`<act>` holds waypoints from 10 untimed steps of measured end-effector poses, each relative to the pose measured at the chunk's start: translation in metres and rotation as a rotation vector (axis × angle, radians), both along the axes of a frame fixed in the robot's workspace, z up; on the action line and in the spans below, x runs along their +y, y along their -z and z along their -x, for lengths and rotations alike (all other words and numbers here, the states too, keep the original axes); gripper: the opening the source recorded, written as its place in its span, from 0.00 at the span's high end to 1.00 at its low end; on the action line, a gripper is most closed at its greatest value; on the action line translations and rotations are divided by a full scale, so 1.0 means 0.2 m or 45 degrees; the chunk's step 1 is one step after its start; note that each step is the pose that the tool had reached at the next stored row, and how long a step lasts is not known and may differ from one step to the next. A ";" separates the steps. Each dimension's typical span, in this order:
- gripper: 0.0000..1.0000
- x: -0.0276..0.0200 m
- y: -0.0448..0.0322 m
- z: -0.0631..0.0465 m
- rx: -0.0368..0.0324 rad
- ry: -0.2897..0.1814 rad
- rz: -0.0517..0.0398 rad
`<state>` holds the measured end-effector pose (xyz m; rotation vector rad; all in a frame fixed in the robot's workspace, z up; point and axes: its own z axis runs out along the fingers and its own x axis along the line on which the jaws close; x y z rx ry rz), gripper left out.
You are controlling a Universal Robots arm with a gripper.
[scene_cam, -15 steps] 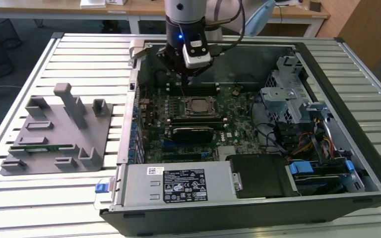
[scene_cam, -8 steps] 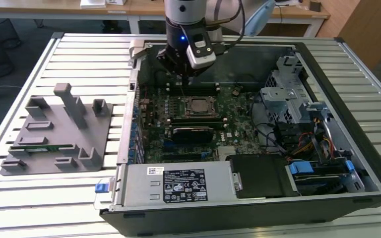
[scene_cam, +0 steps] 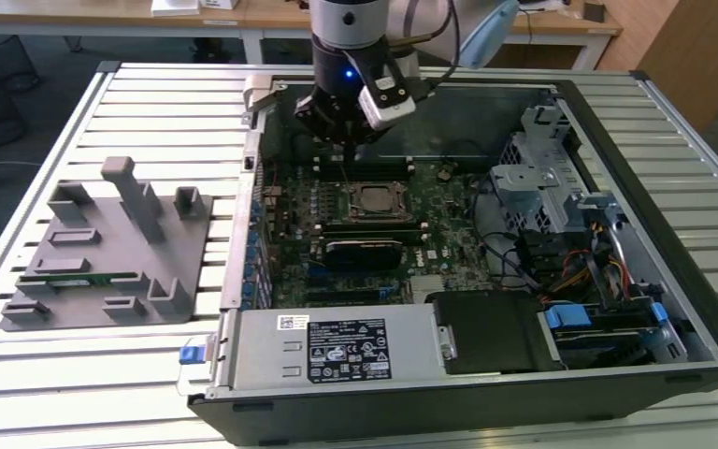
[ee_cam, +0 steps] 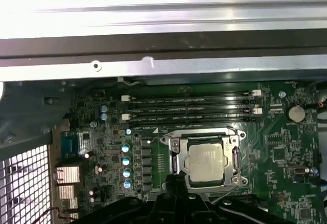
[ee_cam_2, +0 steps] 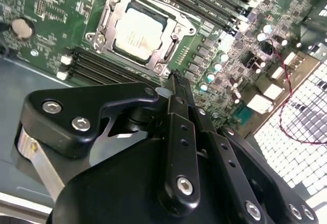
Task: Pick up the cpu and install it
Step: 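Install the first cpu locking lever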
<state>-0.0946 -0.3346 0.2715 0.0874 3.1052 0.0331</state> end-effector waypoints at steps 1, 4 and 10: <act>0.89 0.000 0.001 0.01 0.0000 -0.005 0.000; 0.89 0.000 0.005 0.03 0.0000 -0.019 0.000; 0.89 0.001 0.016 0.09 -0.0010 -0.032 0.000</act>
